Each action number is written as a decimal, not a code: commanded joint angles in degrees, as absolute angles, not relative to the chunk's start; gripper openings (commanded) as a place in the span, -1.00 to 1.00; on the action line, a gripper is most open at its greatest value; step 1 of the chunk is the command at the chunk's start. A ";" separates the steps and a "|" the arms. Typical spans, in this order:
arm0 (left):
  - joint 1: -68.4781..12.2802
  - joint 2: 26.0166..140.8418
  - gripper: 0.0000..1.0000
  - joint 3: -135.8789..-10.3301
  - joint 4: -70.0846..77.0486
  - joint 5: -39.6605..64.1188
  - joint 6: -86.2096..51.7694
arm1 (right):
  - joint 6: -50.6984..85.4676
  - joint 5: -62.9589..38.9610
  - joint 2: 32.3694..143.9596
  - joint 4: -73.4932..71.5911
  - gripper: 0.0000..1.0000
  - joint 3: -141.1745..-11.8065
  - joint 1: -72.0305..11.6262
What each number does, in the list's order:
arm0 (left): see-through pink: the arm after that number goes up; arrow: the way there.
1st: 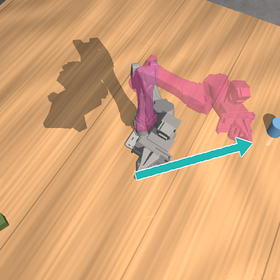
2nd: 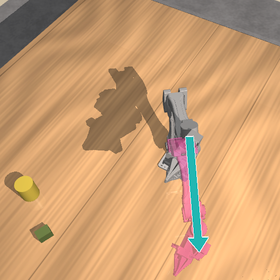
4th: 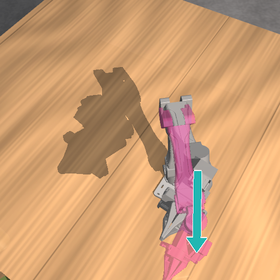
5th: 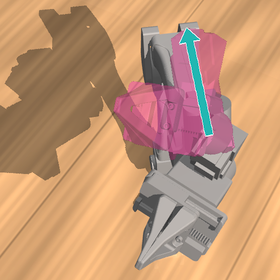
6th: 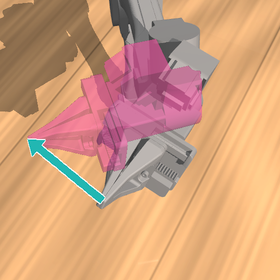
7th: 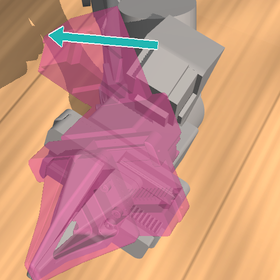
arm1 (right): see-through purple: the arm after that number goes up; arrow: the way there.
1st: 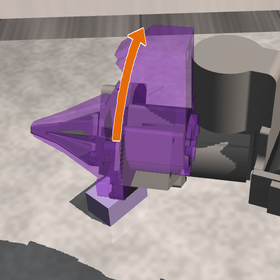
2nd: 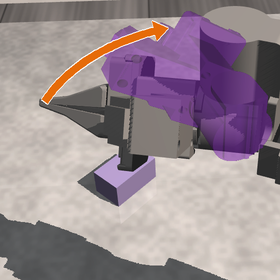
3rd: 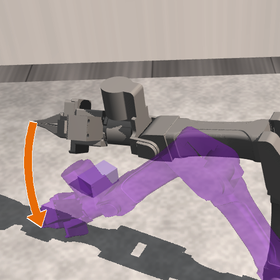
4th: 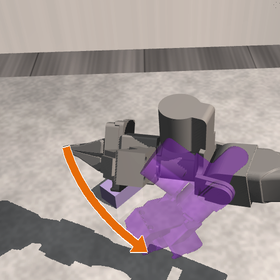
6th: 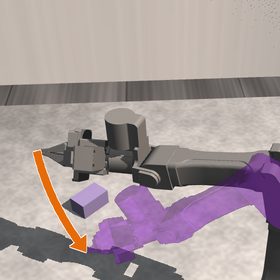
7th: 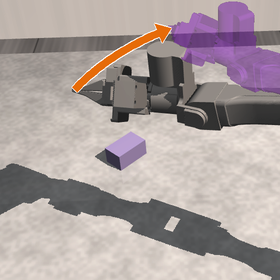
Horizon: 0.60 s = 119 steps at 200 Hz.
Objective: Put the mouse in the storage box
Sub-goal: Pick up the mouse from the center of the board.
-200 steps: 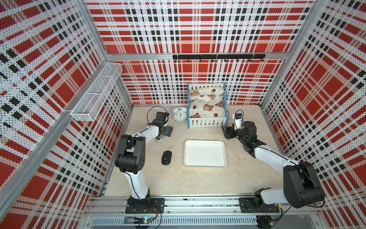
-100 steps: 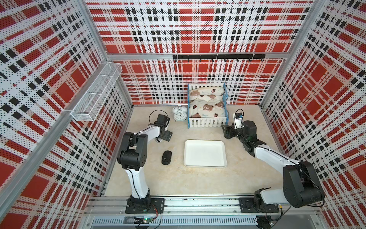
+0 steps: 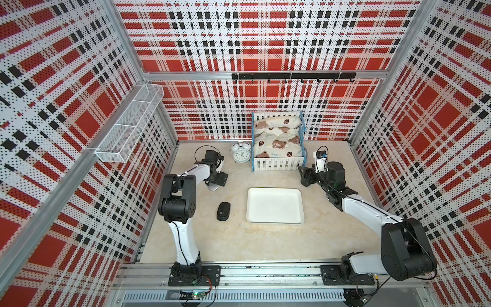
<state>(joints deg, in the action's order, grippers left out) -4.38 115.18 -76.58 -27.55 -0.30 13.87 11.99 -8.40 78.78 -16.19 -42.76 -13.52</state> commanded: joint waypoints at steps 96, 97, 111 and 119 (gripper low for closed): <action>-4.39 118.02 -0.31 -78.20 -34.98 6.63 9.48 | 12.83 -5.20 73.91 -18.91 0.59 -41.31 -14.05; -4.39 117.94 -0.31 -78.21 -34.89 6.70 9.35 | 12.83 -5.19 73.91 -18.90 0.59 -41.31 -14.01; -5.10 115.80 -0.34 -78.16 -33.53 6.86 7.12 | 13.05 -5.21 74.17 -19.17 0.58 -41.14 -14.00; -5.82 114.18 -0.36 -77.76 -32.72 6.66 5.94 | 13.22 -5.06 74.29 -19.23 0.58 -41.05 -14.05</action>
